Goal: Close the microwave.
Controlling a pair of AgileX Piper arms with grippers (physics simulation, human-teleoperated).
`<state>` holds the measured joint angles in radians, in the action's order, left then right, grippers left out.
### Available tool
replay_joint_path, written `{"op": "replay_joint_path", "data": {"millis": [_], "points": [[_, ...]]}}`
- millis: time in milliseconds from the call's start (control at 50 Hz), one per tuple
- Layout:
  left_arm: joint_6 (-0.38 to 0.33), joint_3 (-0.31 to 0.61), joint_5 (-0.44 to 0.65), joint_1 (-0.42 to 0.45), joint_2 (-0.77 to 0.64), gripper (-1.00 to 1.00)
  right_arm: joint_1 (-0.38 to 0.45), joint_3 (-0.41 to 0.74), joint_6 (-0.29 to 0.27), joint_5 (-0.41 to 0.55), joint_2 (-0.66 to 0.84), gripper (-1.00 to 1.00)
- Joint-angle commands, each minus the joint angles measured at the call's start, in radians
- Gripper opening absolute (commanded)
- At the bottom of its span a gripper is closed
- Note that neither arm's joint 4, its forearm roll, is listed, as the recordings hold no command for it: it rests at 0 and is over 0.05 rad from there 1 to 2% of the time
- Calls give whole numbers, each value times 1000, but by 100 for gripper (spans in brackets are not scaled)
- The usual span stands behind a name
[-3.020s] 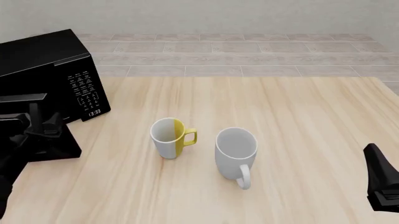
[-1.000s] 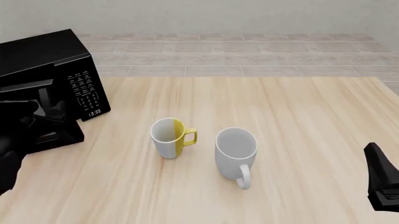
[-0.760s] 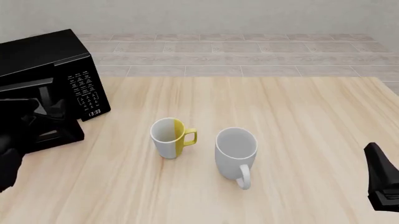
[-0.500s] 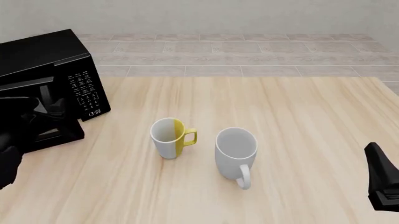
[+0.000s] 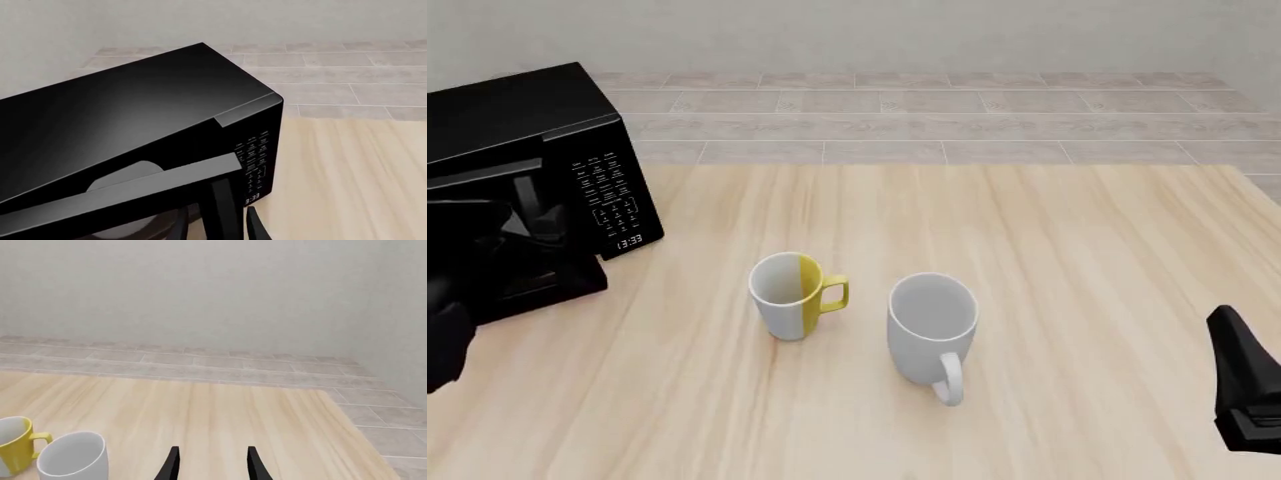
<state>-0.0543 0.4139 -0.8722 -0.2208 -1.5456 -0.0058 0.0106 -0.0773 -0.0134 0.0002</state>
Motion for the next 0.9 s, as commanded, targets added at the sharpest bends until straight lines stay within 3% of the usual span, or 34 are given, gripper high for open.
{"op": "replay_joint_path", "data": {"millis": [20, 900], "points": [[-31, 54, 15, -48, -58, 100, 0, 4, 0, 2, 0, 100], [-34, 132, 42, -85, -129, 100, -7, 5, 1, 1, 0, 100]]}}
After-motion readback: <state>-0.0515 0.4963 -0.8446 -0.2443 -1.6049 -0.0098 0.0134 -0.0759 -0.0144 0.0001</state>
